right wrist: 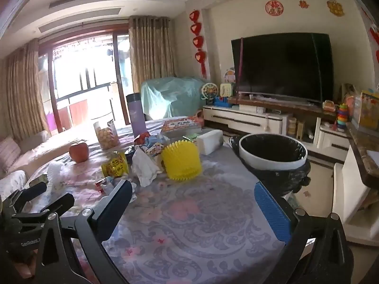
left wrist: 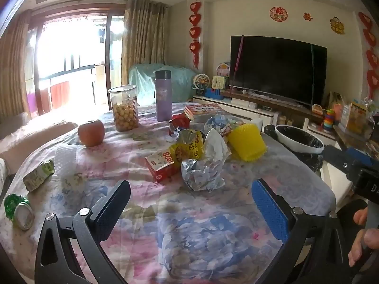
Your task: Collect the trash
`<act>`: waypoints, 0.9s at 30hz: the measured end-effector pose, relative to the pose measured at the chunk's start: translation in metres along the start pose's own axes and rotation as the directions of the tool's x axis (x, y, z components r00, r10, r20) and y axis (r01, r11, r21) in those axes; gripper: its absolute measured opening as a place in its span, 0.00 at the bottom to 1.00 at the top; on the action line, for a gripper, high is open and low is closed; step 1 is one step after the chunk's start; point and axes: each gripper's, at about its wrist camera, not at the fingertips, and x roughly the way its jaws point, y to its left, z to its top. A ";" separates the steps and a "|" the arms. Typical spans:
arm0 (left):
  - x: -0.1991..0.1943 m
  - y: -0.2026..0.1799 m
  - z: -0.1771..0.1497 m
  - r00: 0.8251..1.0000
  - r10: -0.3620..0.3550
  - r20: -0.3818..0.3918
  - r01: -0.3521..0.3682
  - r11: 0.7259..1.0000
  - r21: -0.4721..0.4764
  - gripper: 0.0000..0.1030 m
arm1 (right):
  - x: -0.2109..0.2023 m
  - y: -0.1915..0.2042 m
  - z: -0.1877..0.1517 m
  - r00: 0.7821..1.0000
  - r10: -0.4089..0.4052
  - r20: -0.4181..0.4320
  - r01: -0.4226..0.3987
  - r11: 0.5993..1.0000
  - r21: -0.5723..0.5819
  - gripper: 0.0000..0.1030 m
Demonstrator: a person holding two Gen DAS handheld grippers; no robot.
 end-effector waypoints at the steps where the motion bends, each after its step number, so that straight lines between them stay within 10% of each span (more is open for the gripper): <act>1: 0.000 0.000 0.000 1.000 0.002 0.000 -0.002 1.000 0.002 1.00 | 0.000 -0.001 -0.001 1.000 0.006 0.000 -0.006 1.000 0.005 1.00; 27: 0.001 -0.008 0.002 1.000 0.003 -0.002 -0.003 1.000 0.006 0.99 | -0.002 0.000 0.001 0.999 0.035 0.017 -0.035 0.999 0.011 1.00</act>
